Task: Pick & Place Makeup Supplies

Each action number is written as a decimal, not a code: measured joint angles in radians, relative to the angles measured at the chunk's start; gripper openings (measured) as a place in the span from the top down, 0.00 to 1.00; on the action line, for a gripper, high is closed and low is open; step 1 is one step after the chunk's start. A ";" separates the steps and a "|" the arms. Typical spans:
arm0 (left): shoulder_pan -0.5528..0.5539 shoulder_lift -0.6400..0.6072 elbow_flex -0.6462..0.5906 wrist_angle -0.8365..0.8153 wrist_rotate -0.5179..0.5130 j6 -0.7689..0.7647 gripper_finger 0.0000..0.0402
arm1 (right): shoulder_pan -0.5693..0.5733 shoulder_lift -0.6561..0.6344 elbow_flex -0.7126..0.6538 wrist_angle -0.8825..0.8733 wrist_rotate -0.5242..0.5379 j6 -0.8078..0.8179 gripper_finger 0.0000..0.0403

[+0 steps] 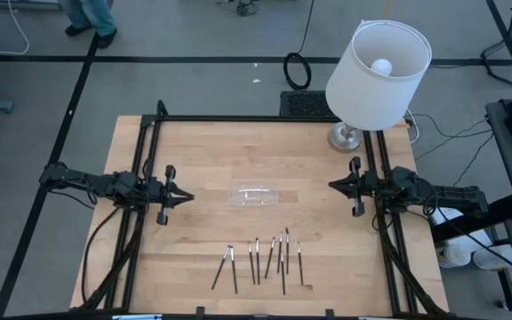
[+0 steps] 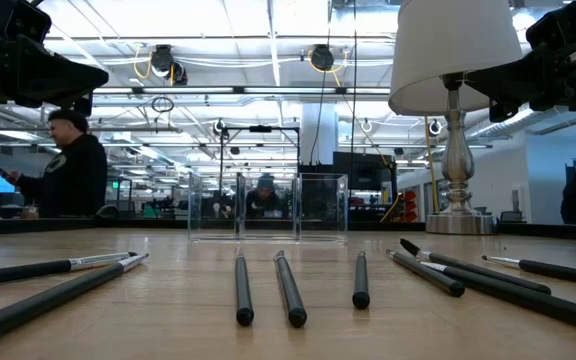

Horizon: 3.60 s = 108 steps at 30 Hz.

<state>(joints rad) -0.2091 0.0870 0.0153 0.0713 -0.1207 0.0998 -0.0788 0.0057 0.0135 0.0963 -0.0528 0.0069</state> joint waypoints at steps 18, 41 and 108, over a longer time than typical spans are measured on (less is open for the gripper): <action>0.000 0.000 0.000 0.000 0.000 0.000 0.92 | 0.000 0.000 0.000 0.007 0.000 0.097 1.00; 0.000 0.000 0.000 0.000 0.000 0.000 0.92 | 0.191 0.379 0.221 -0.019 0.194 0.059 1.00; 0.000 0.000 0.000 0.000 0.000 0.000 0.92 | 0.490 1.527 0.603 0.192 0.362 0.348 0.45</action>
<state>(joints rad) -0.2091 0.0872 0.0151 0.0714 -0.1211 0.0998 0.4114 1.5329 0.6163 0.2881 0.3092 0.3550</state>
